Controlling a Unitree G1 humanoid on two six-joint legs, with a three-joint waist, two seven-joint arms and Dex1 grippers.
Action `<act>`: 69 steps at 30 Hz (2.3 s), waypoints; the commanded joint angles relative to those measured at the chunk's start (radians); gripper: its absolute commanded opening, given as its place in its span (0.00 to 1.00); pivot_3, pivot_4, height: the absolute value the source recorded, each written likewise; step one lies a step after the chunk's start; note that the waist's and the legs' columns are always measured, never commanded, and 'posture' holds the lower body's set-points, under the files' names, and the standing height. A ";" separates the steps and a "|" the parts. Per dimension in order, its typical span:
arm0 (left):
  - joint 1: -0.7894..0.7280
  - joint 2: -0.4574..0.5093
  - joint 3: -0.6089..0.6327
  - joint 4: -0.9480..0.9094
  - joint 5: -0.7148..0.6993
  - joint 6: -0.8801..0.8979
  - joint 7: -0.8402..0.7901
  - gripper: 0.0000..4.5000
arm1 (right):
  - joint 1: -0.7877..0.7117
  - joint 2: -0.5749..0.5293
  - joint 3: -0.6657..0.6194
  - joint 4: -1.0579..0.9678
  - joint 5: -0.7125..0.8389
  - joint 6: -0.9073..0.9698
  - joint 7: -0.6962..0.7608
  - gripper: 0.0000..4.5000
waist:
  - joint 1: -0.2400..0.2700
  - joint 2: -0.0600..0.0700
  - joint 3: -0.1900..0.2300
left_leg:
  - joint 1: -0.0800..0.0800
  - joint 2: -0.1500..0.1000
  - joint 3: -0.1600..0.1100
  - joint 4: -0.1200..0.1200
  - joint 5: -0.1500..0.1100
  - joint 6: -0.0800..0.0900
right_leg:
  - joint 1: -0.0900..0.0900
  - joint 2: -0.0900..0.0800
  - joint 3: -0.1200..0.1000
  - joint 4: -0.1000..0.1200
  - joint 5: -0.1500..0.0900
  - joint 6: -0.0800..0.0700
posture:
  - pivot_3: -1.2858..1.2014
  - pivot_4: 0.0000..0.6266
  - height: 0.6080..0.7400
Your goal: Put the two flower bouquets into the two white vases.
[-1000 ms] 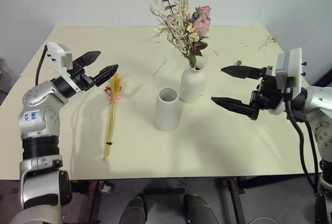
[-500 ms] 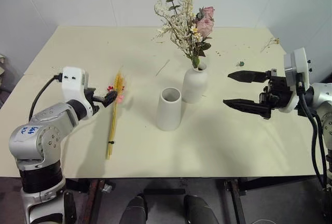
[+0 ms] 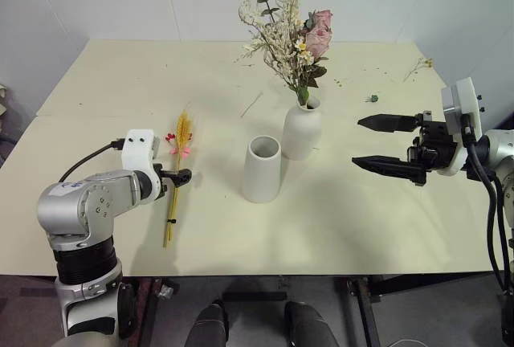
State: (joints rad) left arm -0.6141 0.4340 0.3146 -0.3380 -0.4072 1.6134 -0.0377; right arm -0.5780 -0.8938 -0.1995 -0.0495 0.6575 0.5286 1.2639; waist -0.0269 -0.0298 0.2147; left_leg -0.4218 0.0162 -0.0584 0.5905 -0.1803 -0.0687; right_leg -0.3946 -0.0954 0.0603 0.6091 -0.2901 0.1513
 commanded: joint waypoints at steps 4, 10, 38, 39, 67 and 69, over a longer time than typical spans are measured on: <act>-0.025 0.003 -0.013 0.076 0.035 0.001 0.004 0.87 | 0.009 -0.019 -0.046 -0.059 0.022 0.016 -0.032 1.00 | -0.001 0.000 0.000 | 0.000 0.000 0.000 0.000 0.000 0.000 | 0.000 0.000 0.000 0.000 0.000 0.000 | 0.52 0.24 1.00; -0.036 0.029 -0.060 0.136 0.046 0.001 -0.025 0.46 | 0.023 -0.020 -0.060 -0.078 0.030 0.027 -0.056 1.00 | 0.000 0.000 0.000 | 0.000 0.000 0.000 0.000 0.000 0.000 | 0.000 0.000 0.000 0.000 0.000 0.000 | 0.52 0.24 1.00; -0.355 -0.030 0.029 0.415 -0.012 -0.995 -0.276 0.00 | 0.153 0.052 -0.302 -0.271 0.341 0.048 -0.139 1.00 | 0.015 0.000 0.000 | -0.001 0.000 0.001 0.001 -0.001 0.000 | 0.002 -0.001 0.000 -0.004 0.001 0.002 | 0.52 0.24 1.00; -0.375 -0.033 0.033 0.426 -0.032 -1.010 -0.298 0.00 | 0.158 0.059 -0.307 -0.280 0.343 0.040 -0.149 1.00 | 0.016 0.000 0.000 | -0.001 0.000 0.001 0.001 -0.001 0.000 | 0.002 -0.001 0.000 -0.004 0.001 0.002 | 0.52 0.24 1.00; -0.540 -0.186 0.026 0.451 -0.439 -1.004 -0.533 0.00 | 0.309 0.040 -0.296 -0.392 0.404 -0.030 -0.054 1.00 | 0.024 0.000 0.000 | 0.000 0.000 0.001 0.004 -0.001 0.001 | 0.003 0.000 0.000 -0.004 0.002 0.003 | 0.52 0.24 1.00; -0.526 -0.215 0.029 0.452 -0.461 -1.009 -0.537 0.00 | 0.304 0.037 -0.281 -0.376 0.387 -0.035 -0.036 1.00 | 0.025 0.000 0.000 | 0.000 0.000 0.001 0.004 -0.001 0.001 | 0.004 0.000 0.000 -0.004 0.002 0.003 | 0.52 0.24 1.00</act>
State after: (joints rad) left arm -1.1255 0.2319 0.3359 0.1331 -0.8363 0.6288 -0.5656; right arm -0.2649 -0.8400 -0.4765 -0.4265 1.0487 0.5161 1.2075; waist -0.0022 -0.0299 0.2148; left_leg -0.4224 0.0159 -0.0577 0.5940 -0.1816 -0.0678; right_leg -0.3912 -0.0952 0.0606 0.6050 -0.2883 0.1546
